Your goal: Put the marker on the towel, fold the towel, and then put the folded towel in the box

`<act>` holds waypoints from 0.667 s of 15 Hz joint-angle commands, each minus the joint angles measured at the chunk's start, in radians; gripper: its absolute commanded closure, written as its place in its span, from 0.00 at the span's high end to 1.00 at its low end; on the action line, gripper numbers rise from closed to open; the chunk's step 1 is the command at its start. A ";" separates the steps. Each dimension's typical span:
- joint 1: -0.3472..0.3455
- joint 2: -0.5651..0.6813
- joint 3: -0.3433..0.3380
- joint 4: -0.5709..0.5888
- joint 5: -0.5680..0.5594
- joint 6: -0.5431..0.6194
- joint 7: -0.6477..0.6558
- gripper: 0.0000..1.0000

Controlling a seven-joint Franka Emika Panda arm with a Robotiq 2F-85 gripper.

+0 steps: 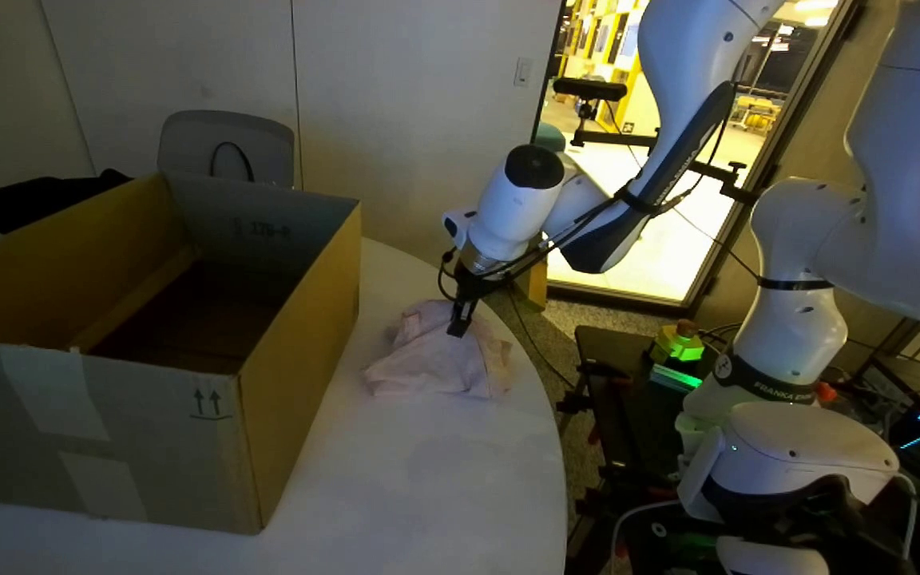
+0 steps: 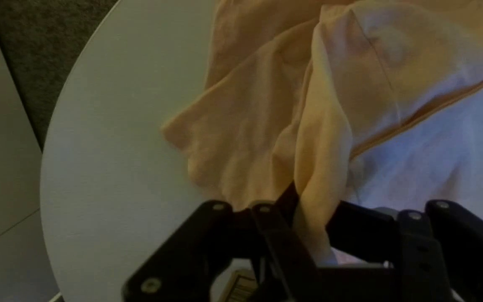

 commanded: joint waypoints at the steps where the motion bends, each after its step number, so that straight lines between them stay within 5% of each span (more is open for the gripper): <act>1: 0.016 -0.008 -0.004 -0.032 -0.017 -0.014 0.066 0.28; 10: -0.088 0.040 -0.108 -0.051 -0.087 0.153 0.056 0.92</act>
